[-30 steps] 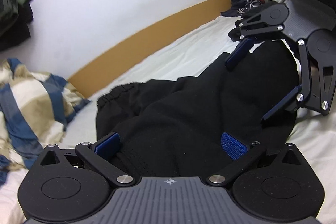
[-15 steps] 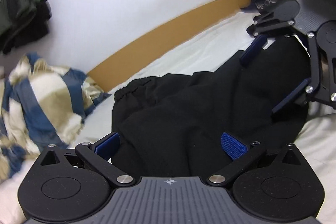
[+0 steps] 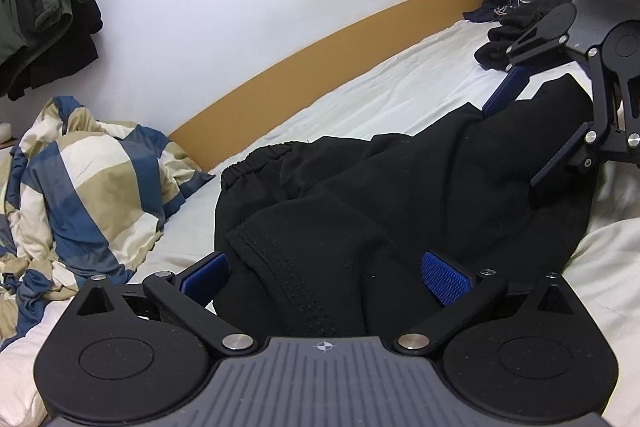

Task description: Fold clothes

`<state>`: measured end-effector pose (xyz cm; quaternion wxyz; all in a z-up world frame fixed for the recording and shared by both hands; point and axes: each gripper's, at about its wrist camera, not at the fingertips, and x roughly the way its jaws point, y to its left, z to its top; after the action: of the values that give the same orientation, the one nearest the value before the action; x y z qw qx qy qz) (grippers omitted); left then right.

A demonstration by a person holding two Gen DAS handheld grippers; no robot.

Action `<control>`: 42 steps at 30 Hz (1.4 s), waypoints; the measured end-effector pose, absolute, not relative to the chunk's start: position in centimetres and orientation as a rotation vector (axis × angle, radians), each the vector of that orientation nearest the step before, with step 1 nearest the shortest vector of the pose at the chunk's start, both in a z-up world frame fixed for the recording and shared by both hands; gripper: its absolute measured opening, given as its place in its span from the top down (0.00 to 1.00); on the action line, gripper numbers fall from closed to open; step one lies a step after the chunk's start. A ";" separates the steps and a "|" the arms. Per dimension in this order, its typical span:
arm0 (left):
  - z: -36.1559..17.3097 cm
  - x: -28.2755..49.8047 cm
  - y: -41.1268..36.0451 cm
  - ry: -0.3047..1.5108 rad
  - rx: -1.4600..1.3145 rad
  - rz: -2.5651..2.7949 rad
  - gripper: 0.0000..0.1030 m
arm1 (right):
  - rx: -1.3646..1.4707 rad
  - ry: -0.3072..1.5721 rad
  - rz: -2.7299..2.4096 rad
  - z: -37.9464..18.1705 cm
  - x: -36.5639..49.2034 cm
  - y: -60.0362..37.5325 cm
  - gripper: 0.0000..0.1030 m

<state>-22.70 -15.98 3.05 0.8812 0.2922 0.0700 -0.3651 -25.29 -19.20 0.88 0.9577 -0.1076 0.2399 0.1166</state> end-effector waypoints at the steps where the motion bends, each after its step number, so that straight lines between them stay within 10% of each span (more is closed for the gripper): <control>1: 3.1 -22.7 -16.0 0.148 0.605 -0.762 0.00 | -0.231 0.478 0.216 1.0 -25.7 -18.8 0.00; 9: 3.0 -22.8 -15.9 0.136 0.601 -0.761 0.00 | -0.486 0.282 0.207 2.9 -29.4 -14.2 0.00; 42: 3.0 -21.4 -16.1 0.183 0.544 -0.769 0.00 | 0.026 0.592 0.266 0.5 -26.0 -21.3 0.00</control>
<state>-21.40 -16.06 2.99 0.8870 0.2617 0.0883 -0.3699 -25.98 -21.27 0.49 0.9477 0.0127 0.2908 0.1307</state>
